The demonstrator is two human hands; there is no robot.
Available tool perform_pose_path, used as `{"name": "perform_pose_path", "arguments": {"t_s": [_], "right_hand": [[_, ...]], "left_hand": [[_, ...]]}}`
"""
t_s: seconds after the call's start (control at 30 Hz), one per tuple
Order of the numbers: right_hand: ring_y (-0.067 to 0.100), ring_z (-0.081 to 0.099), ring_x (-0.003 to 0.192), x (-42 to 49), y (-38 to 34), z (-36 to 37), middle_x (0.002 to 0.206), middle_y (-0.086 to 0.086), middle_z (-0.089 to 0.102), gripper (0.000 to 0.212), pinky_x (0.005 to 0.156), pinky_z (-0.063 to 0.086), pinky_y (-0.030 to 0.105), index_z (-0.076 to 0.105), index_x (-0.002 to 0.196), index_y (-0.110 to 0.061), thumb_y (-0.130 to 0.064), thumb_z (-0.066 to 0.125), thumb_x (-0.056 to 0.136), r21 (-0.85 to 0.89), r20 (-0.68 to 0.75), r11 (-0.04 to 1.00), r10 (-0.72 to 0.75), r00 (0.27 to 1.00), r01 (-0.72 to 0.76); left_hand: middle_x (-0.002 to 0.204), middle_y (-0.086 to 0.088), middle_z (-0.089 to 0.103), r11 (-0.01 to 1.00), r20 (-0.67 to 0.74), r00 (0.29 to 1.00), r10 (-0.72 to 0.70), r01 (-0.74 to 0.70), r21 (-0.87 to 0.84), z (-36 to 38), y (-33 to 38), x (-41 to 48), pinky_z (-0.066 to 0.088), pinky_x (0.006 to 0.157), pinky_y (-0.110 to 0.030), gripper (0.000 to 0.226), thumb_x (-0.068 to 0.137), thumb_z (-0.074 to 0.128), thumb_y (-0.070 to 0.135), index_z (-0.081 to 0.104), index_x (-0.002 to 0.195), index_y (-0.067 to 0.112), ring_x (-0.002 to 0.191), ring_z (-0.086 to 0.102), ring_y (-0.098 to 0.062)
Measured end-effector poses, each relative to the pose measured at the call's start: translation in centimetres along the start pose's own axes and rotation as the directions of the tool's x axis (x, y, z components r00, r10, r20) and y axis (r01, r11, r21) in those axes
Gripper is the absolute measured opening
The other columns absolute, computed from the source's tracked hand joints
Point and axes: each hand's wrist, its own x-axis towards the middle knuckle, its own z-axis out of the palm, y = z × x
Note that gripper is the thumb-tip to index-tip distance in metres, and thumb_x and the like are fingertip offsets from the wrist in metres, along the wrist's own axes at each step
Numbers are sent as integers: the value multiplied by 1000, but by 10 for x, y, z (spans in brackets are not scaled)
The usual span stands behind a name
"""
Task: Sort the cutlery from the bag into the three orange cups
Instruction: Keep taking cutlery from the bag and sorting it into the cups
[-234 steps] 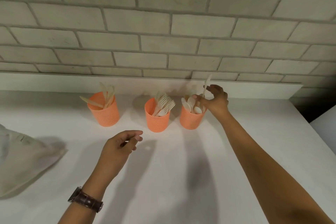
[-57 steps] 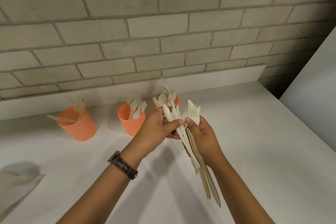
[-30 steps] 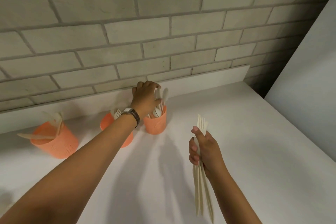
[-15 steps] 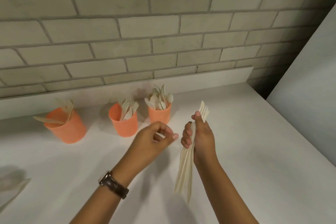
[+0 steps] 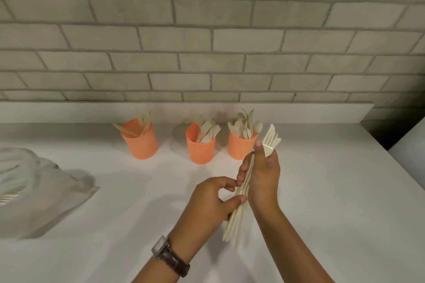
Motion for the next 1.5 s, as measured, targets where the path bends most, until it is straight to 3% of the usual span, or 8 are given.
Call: {"name": "perform_pose_path", "arguments": {"t_s": [0.13, 0.3, 0.47, 0.67, 0.93, 1.2, 1.37, 1.5], "right_hand": [[19, 46, 34, -3, 5, 18, 49, 8, 50, 20, 37, 41, 24, 49, 96, -13, -32, 45, 98, -49, 52, 998, -43, 998, 45], [15, 42, 33, -10, 12, 45, 51, 16, 44, 12, 33, 37, 24, 49, 89, -21, -28, 47, 98, -140, 169, 985, -73, 983, 97], [12, 28, 32, -14, 28, 77, 46, 1, 40, 26, 36, 23, 18, 47, 94, -11, -37, 44, 98, -48, 209, 982, 188, 960, -182], [12, 25, 30, -24, 51, 104, 47, 2, 38, 36, 36, 22, 16, 47, 96, -10, -44, 38, 99, 10, 278, 937, 333, 901, -349], [10, 30, 31, -36, 65, 126, 49, 2, 41, 38, 35, 24, 16, 49, 94, -11, -47, 36, 97, 222, 218, 887, 359, 907, -404], [11, 33, 36, -48, 65, 135, 51, 0, 38, 29, 38, 28, 19, 44, 88, -16, -42, 37, 98, 386, 146, 833, 370, 917, -397], [12, 35, 41, -48, 63, 140, 54, 1, 38, 27, 40, 32, 21, 43, 87, -15, -39, 36, 99, 454, 166, 792, 373, 913, -407], [13, 37, 46, -48, 62, 147, 58, 2, 39, 26, 44, 36, 23, 42, 89, -15, -36, 34, 100, 470, 182, 789, 353, 918, -397]], "left_hand": [[95, 9, 66, 977, -16, 997, 74, -69, 201, -16, -1, -4, 54, 76, -30, 20, 82, 64, 32, 69, 99, 23, 65, 65, -10], [64, 1, 54, 965, -96, 988, 125, -98, 245, -50, -17, -6, 44, 61, -29, 18, 91, 42, 18, 59, 91, 15, 59, 50, -14], [54, 5, 38, 956, -188, 975, -114, 56, -289, -111, -44, 14, 31, 46, -16, 28, 99, 31, 15, 56, 87, 15, 41, 35, -4], [81, 4, 70, 904, -358, 933, 43, -188, -384, -206, -57, 59, 51, 72, -22, 20, 94, 50, 14, 68, 87, 19, 73, 63, -7], [100, -1, 67, 928, -613, 790, -7, -224, -299, -254, -64, 148, 42, 75, -2, 25, 83, 67, 16, 68, 107, 7, 92, 60, -8], [119, -10, 62, 989, -556, 819, -141, 95, -111, -245, -126, 167, 45, 99, -38, 50, 65, 78, 40, 67, 111, 24, 110, 58, -26], [99, 2, 58, 981, -465, 884, 53, -133, -141, -221, -89, 90, 40, 64, -4, 14, 80, 69, 18, 65, 94, 22, 68, 48, -5], [77, 14, 66, 992, -134, 986, 97, -107, -69, -191, -76, 17, 40, 57, -6, 10, 75, 74, 28, 64, 75, 26, 61, 51, -5]]}}
